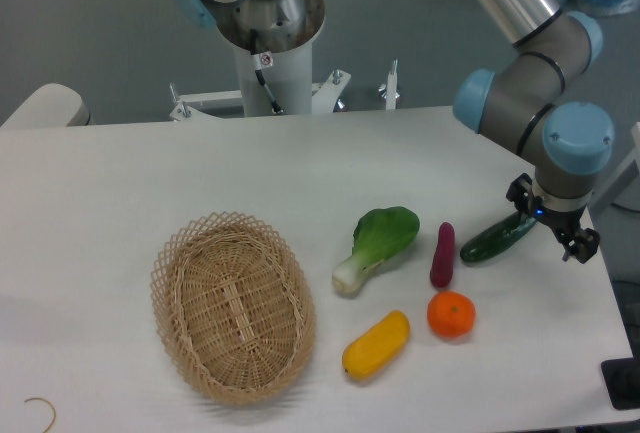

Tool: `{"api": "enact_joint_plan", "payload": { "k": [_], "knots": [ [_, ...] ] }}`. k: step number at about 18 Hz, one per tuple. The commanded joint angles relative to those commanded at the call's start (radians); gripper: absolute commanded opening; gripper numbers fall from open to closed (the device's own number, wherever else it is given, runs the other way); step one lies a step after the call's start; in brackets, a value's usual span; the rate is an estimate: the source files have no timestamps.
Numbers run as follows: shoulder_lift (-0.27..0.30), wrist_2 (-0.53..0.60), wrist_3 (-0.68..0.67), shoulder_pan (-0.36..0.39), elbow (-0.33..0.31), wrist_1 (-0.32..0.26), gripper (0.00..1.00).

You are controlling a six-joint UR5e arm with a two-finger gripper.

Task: Pick up the cucumber from the table
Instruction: 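Lower the gripper around the cucumber and close the fingers on it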

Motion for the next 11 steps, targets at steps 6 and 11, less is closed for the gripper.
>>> {"api": "enact_joint_plan", "payload": {
  "k": [6, 11],
  "knots": [
    [0.014, 0.000, -0.036, -0.003, -0.060, 0.012, 1.00],
    [0.009, 0.000, -0.034, -0.005, -0.086, 0.063, 1.00]
  ]
}}
